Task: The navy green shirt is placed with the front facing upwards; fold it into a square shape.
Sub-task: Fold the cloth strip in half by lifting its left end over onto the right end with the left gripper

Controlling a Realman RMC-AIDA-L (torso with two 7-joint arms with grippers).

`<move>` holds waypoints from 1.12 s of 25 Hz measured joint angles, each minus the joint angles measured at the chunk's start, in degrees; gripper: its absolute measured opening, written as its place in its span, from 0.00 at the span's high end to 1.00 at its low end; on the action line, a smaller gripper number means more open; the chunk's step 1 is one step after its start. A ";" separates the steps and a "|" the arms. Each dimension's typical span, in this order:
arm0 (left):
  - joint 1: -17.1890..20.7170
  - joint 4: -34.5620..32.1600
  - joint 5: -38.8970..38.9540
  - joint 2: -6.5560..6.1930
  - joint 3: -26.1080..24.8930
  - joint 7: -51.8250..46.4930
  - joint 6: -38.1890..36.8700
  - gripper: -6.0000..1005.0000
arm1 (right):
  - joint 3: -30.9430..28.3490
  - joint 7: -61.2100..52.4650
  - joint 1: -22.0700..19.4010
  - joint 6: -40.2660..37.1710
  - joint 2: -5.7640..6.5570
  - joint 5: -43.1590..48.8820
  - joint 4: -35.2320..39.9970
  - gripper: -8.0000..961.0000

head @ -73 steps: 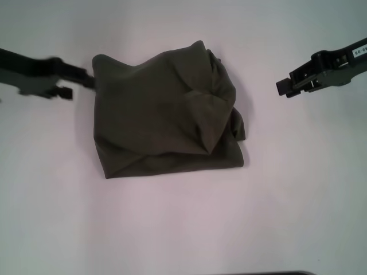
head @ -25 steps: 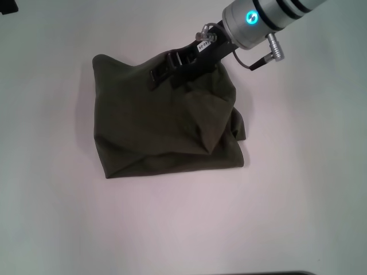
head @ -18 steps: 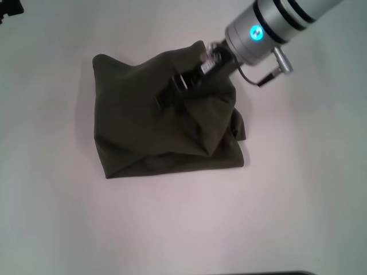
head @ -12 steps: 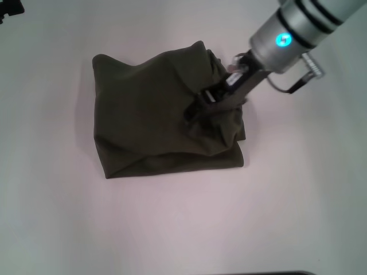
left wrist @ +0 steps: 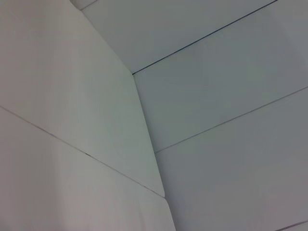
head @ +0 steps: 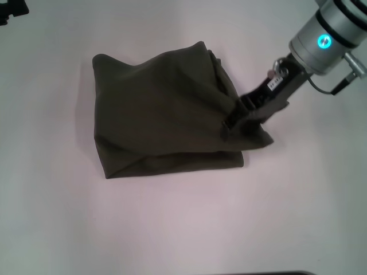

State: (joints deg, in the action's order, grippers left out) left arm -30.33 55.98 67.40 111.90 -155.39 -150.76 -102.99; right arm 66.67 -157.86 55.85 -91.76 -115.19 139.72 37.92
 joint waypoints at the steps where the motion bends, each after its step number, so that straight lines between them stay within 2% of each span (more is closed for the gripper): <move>1: 0.00 0.00 0.00 0.01 0.00 0.01 0.06 0.31 | 0.01 0.05 -0.18 -0.08 -0.11 0.61 0.01 0.35; 5: -0.24 0.00 0.00 0.00 0.11 0.03 0.24 0.31 | -0.86 0.20 -0.64 -0.56 0.10 1.20 1.03 0.35; 8: -0.30 0.01 0.01 -0.05 0.56 0.03 0.51 0.31 | -4.52 0.89 -0.59 -0.90 0.19 0.63 2.11 0.35; 11: -0.31 0.00 0.02 -0.06 0.64 0.03 0.67 0.31 | -7.90 2.47 0.16 -2.05 0.30 -1.48 2.35 0.35; 15: -0.29 0.01 0.23 -0.08 0.64 0.03 0.71 0.31 | -9.51 3.61 0.94 -1.11 0.47 -5.51 2.77 0.35; 19: -0.27 0.01 0.38 -0.11 0.62 0.03 0.90 0.31 | -8.83 3.51 2.36 4.07 -0.81 -6.14 1.61 0.35; 24: -0.30 0.01 0.44 -0.27 0.61 0.03 1.51 0.31 | -4.49 3.23 5.09 10.33 -3.46 -3.88 -2.43 0.35; 28: -0.12 0.01 0.45 -0.32 0.58 0.03 2.00 0.31 | -2.76 2.02 6.17 13.17 -4.30 -1.61 -3.59 0.35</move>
State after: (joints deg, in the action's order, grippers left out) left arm -30.45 55.99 67.85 111.57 -154.81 -150.73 -100.99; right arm 63.91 -155.84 62.02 -78.60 -119.48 138.11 34.34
